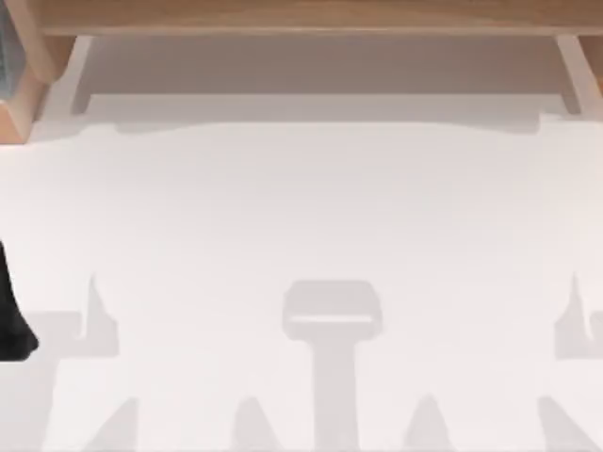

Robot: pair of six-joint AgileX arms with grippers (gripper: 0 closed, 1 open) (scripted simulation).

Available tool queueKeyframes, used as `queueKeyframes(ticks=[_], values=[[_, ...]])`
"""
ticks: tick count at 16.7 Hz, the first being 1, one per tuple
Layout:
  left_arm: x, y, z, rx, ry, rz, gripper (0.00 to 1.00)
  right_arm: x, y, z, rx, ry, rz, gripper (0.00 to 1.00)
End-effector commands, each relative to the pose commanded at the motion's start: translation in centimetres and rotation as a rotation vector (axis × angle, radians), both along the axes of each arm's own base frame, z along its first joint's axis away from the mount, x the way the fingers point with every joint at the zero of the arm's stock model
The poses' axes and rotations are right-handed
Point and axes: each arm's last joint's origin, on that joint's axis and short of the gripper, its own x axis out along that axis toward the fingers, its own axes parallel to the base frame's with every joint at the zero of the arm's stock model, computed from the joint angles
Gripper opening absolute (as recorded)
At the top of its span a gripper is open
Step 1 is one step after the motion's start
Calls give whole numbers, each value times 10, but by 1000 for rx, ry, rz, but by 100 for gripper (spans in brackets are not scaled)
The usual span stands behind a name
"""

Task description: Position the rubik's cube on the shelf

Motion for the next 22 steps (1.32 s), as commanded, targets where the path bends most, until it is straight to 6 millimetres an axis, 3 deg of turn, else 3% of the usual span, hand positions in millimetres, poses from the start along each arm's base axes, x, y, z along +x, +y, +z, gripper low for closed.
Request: queueKeyframes(ticks=[4, 10, 13, 17, 22], values=[[0, 0, 0, 0, 0, 0, 100, 1, -1, 6, -23, -9, -3, 100], [0, 0, 0, 0, 0, 0, 100, 22, -7, 54, -260, -37, -14, 100], [0, 0, 0, 0, 0, 0, 100, 56, -16, 77, -439, -17, -11, 100], [0, 0, 0, 0, 0, 0, 100, 118, -38, 95, -707, -10, -9, 100], [0, 0, 0, 0, 0, 0, 100, 205, -83, 74, -1039, -7, -8, 100]])
